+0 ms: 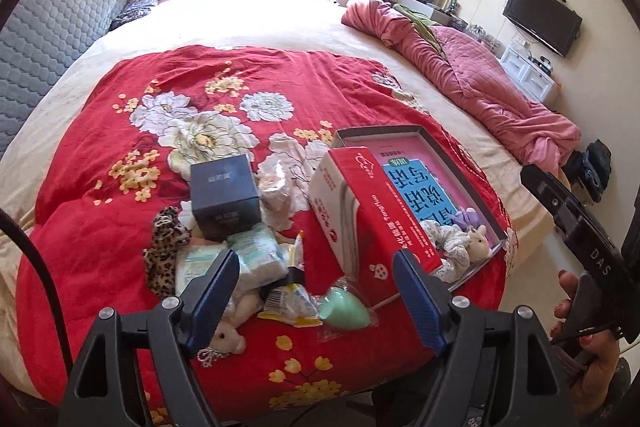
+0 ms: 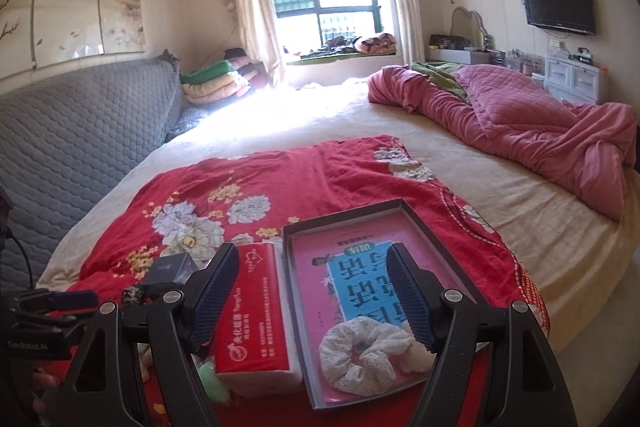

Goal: Organize soft objects
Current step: 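Move both grippers back over the remaining pile of items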

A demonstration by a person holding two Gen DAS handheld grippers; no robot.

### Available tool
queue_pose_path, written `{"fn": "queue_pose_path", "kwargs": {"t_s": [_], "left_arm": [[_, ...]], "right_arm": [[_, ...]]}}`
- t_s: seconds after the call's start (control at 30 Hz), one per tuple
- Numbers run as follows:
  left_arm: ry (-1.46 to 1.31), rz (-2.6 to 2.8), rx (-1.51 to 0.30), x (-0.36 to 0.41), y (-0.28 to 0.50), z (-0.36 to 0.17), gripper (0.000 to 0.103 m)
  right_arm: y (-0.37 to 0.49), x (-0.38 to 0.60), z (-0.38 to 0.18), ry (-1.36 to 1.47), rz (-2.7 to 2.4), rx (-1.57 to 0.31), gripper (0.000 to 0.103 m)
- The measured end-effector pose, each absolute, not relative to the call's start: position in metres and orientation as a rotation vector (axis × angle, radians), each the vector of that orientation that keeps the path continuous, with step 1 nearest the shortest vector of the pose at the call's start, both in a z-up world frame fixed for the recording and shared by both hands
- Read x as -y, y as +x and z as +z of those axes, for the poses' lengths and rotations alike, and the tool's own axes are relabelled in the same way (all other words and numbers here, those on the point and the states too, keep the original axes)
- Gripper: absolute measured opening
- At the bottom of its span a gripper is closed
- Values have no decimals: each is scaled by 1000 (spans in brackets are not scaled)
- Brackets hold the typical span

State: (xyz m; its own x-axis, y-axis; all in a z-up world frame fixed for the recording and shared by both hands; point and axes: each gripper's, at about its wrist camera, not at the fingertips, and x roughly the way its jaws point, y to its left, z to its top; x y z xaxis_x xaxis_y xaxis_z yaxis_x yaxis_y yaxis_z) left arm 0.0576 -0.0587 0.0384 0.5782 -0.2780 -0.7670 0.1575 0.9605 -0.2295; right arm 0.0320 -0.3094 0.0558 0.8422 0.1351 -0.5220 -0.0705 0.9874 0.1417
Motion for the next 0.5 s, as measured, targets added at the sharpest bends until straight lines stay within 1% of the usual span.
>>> {"fn": "queue_pose_path", "kwargs": {"t_s": [0.5], "left_arm": [[-220, -118, -884, -21, 33, 47, 80]], "right_arm": [[6, 220, 68, -79, 339, -563, 77]]}}
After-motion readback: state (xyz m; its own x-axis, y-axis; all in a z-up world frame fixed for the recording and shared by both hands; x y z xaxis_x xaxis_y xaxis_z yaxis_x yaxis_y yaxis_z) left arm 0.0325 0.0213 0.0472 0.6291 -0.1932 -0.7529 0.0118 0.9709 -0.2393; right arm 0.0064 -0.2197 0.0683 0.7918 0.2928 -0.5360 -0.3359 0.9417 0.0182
